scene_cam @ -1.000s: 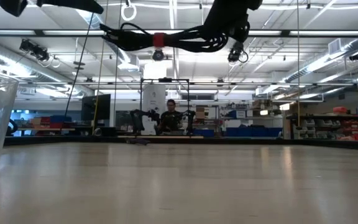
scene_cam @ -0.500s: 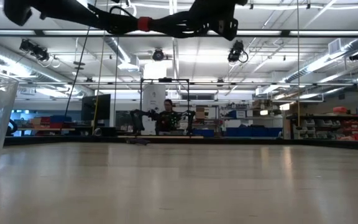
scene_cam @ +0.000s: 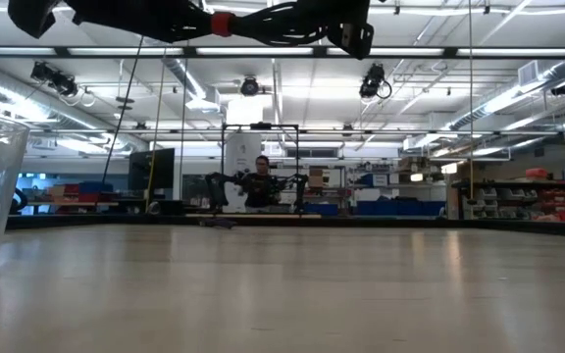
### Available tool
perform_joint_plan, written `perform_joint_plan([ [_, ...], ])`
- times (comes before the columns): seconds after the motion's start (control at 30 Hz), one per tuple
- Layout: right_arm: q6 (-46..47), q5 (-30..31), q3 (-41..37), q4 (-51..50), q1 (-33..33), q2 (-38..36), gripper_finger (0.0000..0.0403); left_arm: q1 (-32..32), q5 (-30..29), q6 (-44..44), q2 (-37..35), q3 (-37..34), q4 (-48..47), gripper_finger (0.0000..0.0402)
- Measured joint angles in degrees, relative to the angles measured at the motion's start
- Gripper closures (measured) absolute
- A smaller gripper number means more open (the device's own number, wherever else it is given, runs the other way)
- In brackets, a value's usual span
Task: Pick and place USB-C Cables
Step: Put the black charger cable into the transparent bin
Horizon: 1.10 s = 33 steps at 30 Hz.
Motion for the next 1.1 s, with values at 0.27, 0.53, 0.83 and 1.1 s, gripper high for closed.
perform_joint_plan([
  [0.27,-1.69,0.02,0.0,0.6,-0.28,0.02,0.0367,-0.54,2.62,-6.21,0.0,0.0,-1.0,0.0352],
  [0.53,-5.05,-0.21,0.0,2.01,-0.21,0.04,0.0294,-0.7,2.7,-10.18,0.0,0.0,-4.65,0.0352],
  [0.83,-6.96,-6.59,0.0,1.77,-0.2,0.04,0.0217,-4.84,6.41,-18.73,0.02,3.78,-12.22,0.0352],
  [1.1,-4.03,-10.21,-0.01,-3.0,-0.2,0.04,0.0206,-10.19,25.35,-43.17,0.0,15.57,-37.87,0.0352],
])
